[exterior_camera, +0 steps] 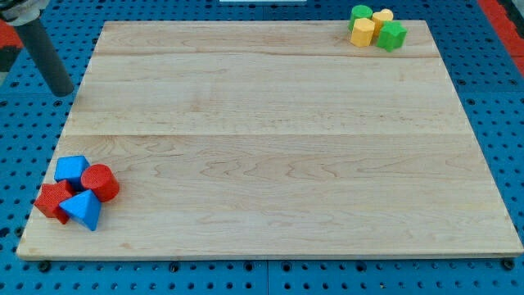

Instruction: Move your arm towards the bottom left

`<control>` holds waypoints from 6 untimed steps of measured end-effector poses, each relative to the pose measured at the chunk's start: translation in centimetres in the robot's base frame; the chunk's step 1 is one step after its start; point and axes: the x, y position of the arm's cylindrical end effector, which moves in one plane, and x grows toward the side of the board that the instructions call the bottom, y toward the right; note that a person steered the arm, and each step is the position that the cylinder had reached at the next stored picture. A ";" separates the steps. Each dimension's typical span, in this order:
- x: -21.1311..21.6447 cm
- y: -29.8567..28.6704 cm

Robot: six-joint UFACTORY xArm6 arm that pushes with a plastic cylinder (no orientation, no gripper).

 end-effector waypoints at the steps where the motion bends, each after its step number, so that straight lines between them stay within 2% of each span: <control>1: 1.0 -0.1; 3: 12.7 -0.1; 4: 14.1 0.0; 6: 20.4 0.0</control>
